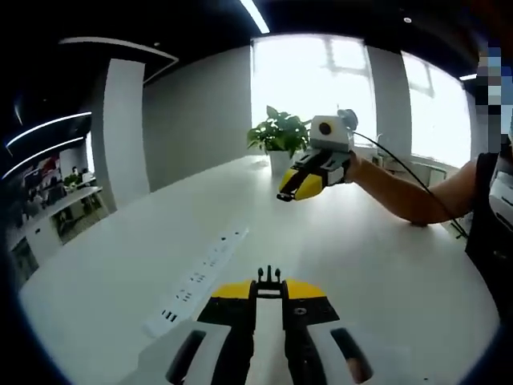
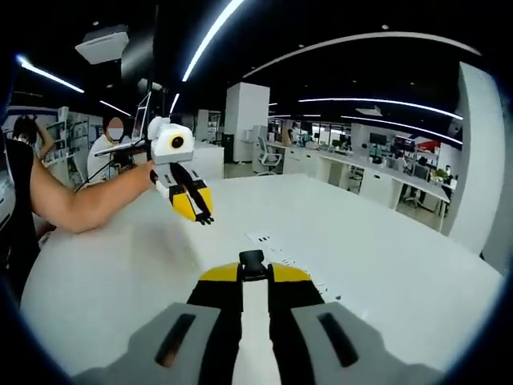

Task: Snap the two parts of the plastic buckle together until the buckle closes and remains connected.

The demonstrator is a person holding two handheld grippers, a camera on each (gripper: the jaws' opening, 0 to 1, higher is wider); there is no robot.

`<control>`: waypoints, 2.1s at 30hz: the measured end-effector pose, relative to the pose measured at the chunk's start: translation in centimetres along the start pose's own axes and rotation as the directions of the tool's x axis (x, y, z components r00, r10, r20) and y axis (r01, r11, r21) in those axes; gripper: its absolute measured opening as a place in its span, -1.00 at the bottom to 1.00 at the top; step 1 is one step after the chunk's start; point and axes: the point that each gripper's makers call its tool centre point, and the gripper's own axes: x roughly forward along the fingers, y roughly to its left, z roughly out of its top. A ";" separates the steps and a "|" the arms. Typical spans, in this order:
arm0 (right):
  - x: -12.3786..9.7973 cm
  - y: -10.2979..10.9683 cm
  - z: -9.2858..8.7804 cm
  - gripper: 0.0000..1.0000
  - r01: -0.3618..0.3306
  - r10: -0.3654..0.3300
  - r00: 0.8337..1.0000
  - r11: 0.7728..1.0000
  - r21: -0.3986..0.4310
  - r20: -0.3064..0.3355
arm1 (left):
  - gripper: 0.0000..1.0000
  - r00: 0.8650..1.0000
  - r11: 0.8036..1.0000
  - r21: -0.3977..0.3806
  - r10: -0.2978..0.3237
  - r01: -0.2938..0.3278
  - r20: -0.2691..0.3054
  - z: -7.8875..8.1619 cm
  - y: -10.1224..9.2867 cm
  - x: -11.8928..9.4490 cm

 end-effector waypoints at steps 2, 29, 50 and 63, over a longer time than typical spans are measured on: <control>0.1 0.0 -0.2 -0.81 0.001 -0.001 1.000 1.000 0.000 -0.003 | -0.81 1.000 1.000 0.004 -0.016 0.016 -0.002 -0.1 -0.2 0.0; -0.5 2.8 -1.8 -0.81 0.010 -0.010 0.999 1.000 0.014 -0.040 | -0.82 1.000 1.000 -0.002 0.010 -0.010 0.028 -0.4 -2.1 0.6; -0.4 4.8 -2.1 -0.80 0.034 -0.033 0.999 0.999 0.028 -0.023 | -0.81 0.999 1.000 0.012 0.028 -0.029 0.027 -1.3 -4.7 -0.2; -1.4 5.8 -2.8 -0.80 0.042 -0.041 0.999 0.998 0.040 -0.026 | -0.81 0.999 1.000 0.002 0.025 -0.025 0.037 -1.4 -6.1 -0.4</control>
